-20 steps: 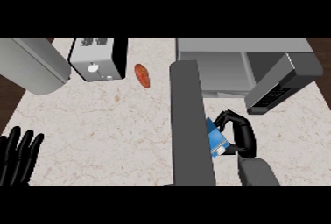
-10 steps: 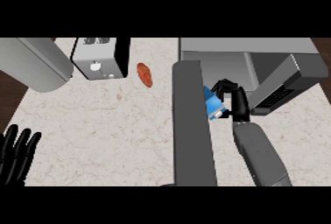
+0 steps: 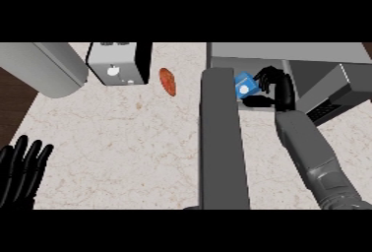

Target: Pick up the milk, place it into the microwave and close the microwave

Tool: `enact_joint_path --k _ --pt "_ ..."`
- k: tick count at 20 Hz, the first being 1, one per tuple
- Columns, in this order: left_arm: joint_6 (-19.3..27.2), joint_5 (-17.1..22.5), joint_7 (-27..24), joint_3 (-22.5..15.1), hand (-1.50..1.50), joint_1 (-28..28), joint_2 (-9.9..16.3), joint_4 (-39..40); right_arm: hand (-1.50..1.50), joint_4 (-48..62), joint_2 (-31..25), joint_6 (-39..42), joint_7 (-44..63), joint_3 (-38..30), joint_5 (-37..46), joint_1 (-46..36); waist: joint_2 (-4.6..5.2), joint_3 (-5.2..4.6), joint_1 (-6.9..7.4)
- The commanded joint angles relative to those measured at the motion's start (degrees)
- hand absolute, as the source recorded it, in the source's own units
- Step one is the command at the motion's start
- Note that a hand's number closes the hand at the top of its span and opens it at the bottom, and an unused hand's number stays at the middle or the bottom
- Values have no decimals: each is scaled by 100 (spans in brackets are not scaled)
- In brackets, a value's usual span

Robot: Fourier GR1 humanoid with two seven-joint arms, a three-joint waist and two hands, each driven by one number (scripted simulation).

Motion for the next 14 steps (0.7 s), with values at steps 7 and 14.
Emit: enact_joint_path --k 7,14 --pt "-35 -89 29 125 -150 -278 133 247 150 832 -302 -1757 -109 13 533 -782 89 2 202" --pt "-8 -307 -24 26 -150 -379 113 317 -150 1498 -230 -1308 321 437 994 -1155 109 3 262"
